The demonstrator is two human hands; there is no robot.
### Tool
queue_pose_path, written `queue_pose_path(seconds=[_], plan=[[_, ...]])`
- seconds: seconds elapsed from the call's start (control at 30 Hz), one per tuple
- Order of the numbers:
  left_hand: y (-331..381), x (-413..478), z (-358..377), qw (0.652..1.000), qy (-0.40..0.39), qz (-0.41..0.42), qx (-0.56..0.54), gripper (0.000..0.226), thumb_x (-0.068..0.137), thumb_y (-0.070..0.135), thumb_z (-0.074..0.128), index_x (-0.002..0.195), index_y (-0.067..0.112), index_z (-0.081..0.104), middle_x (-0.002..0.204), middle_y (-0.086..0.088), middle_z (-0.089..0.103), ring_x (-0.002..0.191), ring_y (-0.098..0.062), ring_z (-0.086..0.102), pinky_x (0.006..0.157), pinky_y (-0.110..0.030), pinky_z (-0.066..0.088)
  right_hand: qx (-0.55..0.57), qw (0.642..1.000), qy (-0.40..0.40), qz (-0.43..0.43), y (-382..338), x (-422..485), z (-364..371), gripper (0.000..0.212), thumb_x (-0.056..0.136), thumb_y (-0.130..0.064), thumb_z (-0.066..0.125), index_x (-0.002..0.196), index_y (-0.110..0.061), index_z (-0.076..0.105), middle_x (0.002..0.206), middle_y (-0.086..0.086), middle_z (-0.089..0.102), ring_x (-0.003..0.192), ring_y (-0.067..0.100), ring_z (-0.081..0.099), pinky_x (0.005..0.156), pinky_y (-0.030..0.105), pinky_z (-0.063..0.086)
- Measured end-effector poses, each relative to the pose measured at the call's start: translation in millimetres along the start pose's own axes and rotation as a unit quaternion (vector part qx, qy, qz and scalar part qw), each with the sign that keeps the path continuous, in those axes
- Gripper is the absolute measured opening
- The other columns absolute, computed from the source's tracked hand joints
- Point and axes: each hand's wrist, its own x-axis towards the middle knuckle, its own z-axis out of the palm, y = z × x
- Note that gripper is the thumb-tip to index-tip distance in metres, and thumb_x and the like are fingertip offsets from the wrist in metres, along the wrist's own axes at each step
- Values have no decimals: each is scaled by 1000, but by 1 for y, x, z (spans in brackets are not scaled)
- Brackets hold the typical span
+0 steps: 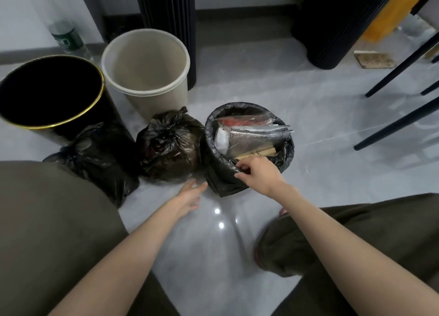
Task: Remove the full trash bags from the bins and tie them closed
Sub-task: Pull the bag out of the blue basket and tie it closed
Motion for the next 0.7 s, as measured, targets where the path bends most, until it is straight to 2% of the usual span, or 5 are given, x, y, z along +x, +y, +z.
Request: queue_pose_path(seconds=[0.13,0.23,0.33,0.43,0.7], plan=[[-7,7,9,1000,1,9,1,67,89,35,61,145,25,27,146,1,40,129,-24,44,97,-39,43,67,998,-13,3,-6,-8,-5,23,81,-28,71,101,-17,66,93,-3,63,90,15,60,81,29,49],[-5,5,18,999,27,30,1,41,93,27,57,131,17,45,131,-6,55,103,-18,56,70,-27,49,89,996,-24,0,-7,-11,-4,18,79,-27,73,93,-20,64,88,-5,61,87,16,61,80,32,51],[-3,3,24,998,47,32,-15,6,96,21,52,102,19,51,95,1,60,67,-5,51,46,-17,39,104,994,-31,4,-7,-11,-2,16,77,-26,73,86,-23,61,82,-8,59,78,13,58,76,30,50],[-3,5,22,997,63,31,-42,8,97,17,50,91,20,46,75,6,53,62,-3,48,43,-15,38,114,993,-37,11,-10,-9,0,17,75,-27,74,82,-26,58,79,-14,58,74,9,56,74,32,49],[7,-3,-4,989,101,74,-76,24,97,11,46,75,20,42,77,2,49,69,-6,48,65,-26,46,119,991,-56,2,-31,-7,14,19,74,-26,75,86,-19,61,80,-7,63,82,15,62,75,32,51]])
